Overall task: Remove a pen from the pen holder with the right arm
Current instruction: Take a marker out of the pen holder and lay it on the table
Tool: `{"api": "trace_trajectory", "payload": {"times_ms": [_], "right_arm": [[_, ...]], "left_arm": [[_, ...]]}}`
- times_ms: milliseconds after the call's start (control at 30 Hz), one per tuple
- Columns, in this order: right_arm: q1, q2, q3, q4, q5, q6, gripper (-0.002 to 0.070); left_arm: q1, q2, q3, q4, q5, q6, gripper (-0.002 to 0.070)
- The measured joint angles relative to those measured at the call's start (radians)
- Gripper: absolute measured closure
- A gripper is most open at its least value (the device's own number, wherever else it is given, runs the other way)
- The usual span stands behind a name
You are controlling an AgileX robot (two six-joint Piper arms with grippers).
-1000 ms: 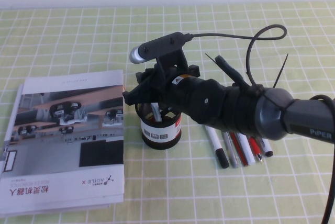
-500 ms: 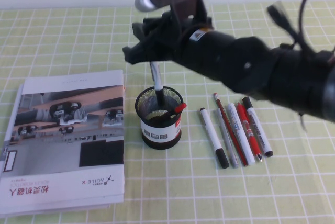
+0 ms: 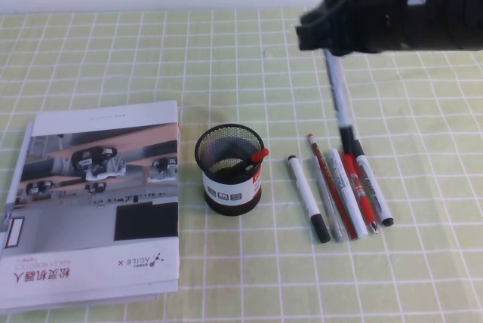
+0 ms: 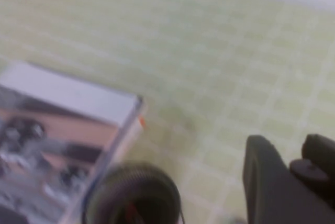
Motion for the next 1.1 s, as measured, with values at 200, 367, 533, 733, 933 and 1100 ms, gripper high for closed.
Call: {"api": "trace_trajectory", "payload": {"times_ms": [200, 367, 533, 733, 933, 1100], "right_arm": [[-0.019, 0.025, 0.000, -0.123, 0.238, 0.193, 0.0587], [-0.019, 0.115, 0.000, -0.133, 0.295, 0.214, 0.0587], [-0.044, 0.204, 0.000, -0.135, 0.277, 0.235, 0.0587], [-0.120, 0.270, 0.000, -0.137, 0.244, 0.240, 0.0587], [-0.181, 0.321, 0.000, -0.140, 0.225, 0.240, 0.0587], [-0.214, 0.354, 0.000, -0.174, 0.203, 0.240, 0.0587]], "left_arm": [[0.000, 0.000, 0.000, 0.000, 0.000, 0.000, 0.0681], [0.000, 0.000, 0.000, 0.000, 0.000, 0.000, 0.0681], [0.000, 0.000, 0.000, 0.000, 0.000, 0.000, 0.0681], [0.000, 0.000, 0.000, 0.000, 0.000, 0.000, 0.0681], [0.000, 0.000, 0.000, 0.000, 0.000, 0.000, 0.0681], [0.000, 0.000, 0.000, 0.000, 0.000, 0.000, 0.0681]]}}
